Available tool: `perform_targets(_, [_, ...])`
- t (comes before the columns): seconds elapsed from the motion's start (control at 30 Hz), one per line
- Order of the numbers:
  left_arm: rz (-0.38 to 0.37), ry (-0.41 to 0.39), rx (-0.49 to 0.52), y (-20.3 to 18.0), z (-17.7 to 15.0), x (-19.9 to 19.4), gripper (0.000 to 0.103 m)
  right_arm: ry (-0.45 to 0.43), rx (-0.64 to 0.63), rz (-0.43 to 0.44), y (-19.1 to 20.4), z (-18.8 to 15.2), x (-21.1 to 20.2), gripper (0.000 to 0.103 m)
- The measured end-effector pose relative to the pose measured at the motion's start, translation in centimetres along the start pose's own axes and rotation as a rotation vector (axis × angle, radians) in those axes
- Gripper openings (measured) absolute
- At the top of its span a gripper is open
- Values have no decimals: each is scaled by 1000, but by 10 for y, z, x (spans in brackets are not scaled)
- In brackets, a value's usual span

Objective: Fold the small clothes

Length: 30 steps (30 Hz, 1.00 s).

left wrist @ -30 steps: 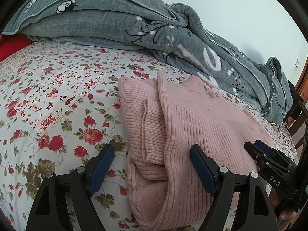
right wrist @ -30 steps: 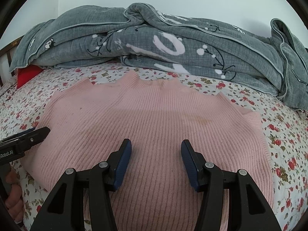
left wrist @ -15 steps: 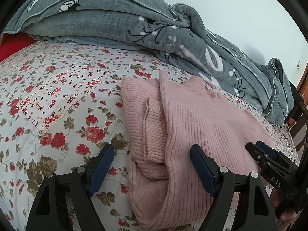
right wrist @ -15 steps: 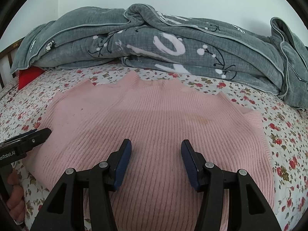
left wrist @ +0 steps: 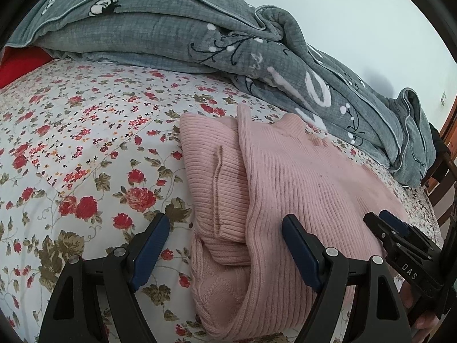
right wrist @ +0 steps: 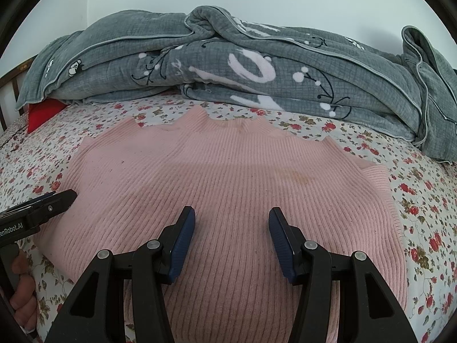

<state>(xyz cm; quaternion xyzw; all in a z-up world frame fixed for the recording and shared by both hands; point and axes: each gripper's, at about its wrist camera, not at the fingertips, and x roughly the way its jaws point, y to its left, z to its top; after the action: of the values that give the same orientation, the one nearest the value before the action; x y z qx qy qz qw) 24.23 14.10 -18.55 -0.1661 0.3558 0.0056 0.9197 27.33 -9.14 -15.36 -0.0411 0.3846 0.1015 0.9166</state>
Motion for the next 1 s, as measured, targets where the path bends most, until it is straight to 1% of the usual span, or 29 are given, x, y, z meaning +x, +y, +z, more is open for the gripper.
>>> perform_targets(0.17, [-30, 0, -29, 4, -1, 0, 80, 3, 13, 18, 0, 1, -1, 53])
perform_targets(0.3, [-29, 12, -12, 1, 1, 3, 80, 4, 7, 15, 0, 0, -1, 53])
perform_targets(0.37, [-50, 12, -13, 2, 2, 4, 72, 10, 7, 22, 0, -1, -1, 53])
perform_targets(0.4, [-80, 11, -20, 4, 2, 4, 53, 11, 9, 28, -1, -1, -1, 53])
perform_targets(0.43, [-110, 22, -31, 6, 3, 6, 49, 12, 14, 38, -2, -2, -2, 53])
perform_targets(0.47, [-119, 22, -40, 9, 3, 6, 46, 14, 19, 47, -2, -2, -3, 53])
perform_targets(0.5, [-136, 21, -51, 10, 3, 6, 41, 17, 25, 56, -3, -3, -3, 53])
perform_targets(0.53, [-151, 24, -59, 12, 3, 7, 39, 19, 31, 62, -3, -4, -3, 54])
perform_targets(0.63, [-186, 31, -88, 17, 3, 8, 40, 18, 29, 56, -1, -6, -4, 54])
perform_targets(0.7, [-192, 39, -91, 17, 3, 10, 44, 23, 4, 27, 5, -6, -3, 54])
perform_targets(0.83, [-190, 45, -75, 16, 4, 12, 44, 46, -67, -43, 19, -7, 2, 53])
perform_targets(0.9, [-194, 46, -75, 17, 4, 12, 45, 58, -78, -53, 20, -7, 3, 53])
perform_targets(1.0, [-206, 43, -86, 20, 5, 12, 41, 84, -56, -40, 15, -8, -1, 53])
